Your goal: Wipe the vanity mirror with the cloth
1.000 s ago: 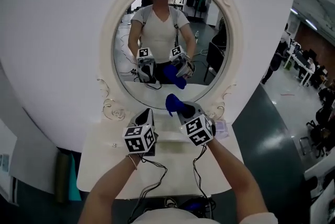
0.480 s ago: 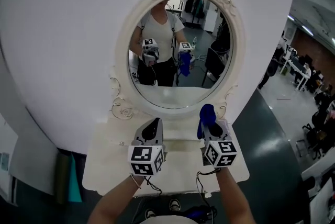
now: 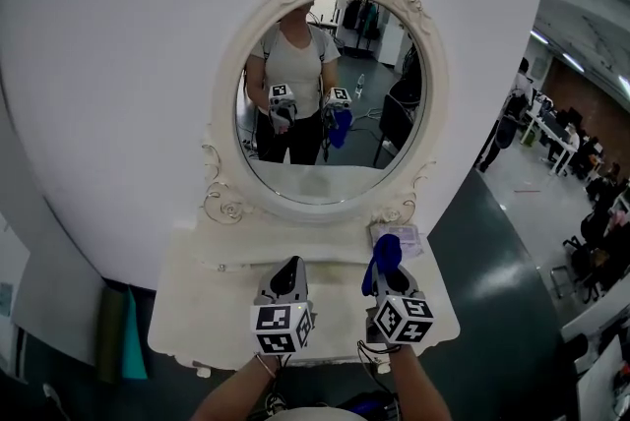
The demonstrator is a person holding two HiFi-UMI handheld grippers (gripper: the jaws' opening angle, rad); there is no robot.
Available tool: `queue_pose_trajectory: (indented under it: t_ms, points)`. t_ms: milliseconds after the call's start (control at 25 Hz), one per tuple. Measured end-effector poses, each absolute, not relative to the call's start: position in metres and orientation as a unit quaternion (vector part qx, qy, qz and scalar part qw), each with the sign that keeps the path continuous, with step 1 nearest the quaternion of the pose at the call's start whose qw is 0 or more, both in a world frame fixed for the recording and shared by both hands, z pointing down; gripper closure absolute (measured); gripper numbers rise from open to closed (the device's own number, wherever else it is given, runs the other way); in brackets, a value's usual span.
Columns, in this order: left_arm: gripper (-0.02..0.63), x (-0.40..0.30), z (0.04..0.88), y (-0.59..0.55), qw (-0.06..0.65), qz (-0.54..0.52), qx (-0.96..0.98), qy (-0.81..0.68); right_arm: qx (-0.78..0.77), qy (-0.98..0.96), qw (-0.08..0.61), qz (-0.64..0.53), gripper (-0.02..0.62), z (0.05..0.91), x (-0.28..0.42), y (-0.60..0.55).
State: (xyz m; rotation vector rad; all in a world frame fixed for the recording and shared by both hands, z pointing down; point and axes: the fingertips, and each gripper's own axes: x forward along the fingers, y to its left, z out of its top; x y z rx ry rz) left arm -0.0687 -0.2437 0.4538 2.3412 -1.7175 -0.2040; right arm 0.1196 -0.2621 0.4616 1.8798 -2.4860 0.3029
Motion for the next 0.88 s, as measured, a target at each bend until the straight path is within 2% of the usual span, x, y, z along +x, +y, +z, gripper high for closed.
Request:
queue_pose_trajectory:
  t_ms: [880]
  points:
    - [0.6, -0.044, 0.446, -0.249, 0.102, -0.062, 0.766, -0.631, 0.55, -0.831, 0.015, 0.083, 0.534, 0.454, 0.134, -0.263]
